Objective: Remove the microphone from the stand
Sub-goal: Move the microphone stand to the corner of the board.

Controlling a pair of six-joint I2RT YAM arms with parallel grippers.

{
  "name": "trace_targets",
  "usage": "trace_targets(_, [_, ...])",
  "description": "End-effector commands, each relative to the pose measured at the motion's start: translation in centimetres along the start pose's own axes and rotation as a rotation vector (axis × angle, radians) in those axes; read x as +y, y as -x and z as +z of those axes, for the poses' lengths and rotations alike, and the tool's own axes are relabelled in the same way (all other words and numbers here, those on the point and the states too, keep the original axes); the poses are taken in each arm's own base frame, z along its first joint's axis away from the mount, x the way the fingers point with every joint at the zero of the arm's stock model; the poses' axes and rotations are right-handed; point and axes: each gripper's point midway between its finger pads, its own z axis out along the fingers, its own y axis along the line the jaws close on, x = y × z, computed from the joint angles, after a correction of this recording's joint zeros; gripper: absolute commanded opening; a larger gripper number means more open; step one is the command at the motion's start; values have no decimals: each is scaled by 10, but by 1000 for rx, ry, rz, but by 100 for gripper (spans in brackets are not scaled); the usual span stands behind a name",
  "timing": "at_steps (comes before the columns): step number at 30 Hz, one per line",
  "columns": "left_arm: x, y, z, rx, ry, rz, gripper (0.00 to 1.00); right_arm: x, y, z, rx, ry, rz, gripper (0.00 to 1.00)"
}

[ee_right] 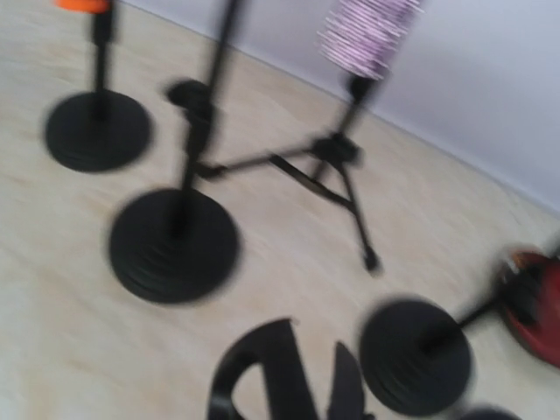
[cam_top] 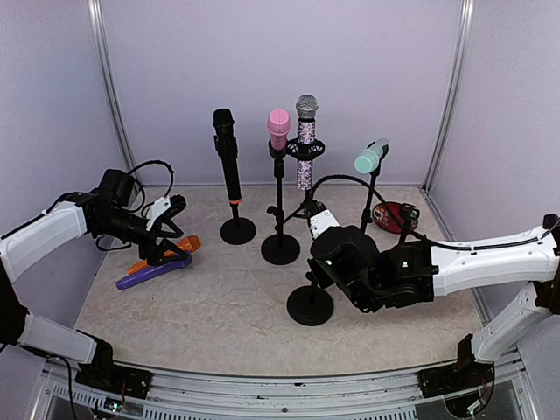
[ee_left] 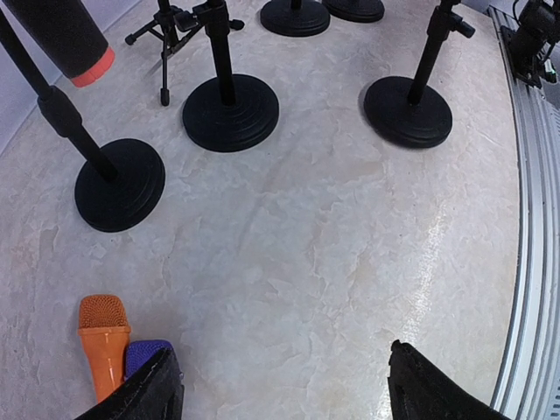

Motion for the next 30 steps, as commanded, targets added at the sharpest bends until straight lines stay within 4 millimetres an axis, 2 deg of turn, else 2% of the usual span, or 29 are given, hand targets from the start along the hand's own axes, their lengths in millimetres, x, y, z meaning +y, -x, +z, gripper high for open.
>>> trace_targets(1, [3,10,-5,-23,-2,17,79,-65,-23,-17,85,-193,88,0])
trace_targets(6, [3,11,-4,-22,-7,15,79,-125,-54,-31,175,-354,137,0])
trace_targets(16, [4,12,-2,-22,-6,13,79,-203,-70,-37,205,-581,133,0])
trace_targets(19, [4,11,-1,-20,-11,11,79,-225,-75,-32,215,-624,129,0])
trace_targets(20, [4,12,-1,-22,-10,12,79,-230,-71,-28,185,-620,166,0])
trace_targets(27, [5,12,-3,-20,-3,20,79,-263,-74,-17,134,-667,178,0])
trace_targets(30, [5,12,-2,-20,-5,21,79,-268,-76,-7,144,-667,167,0])
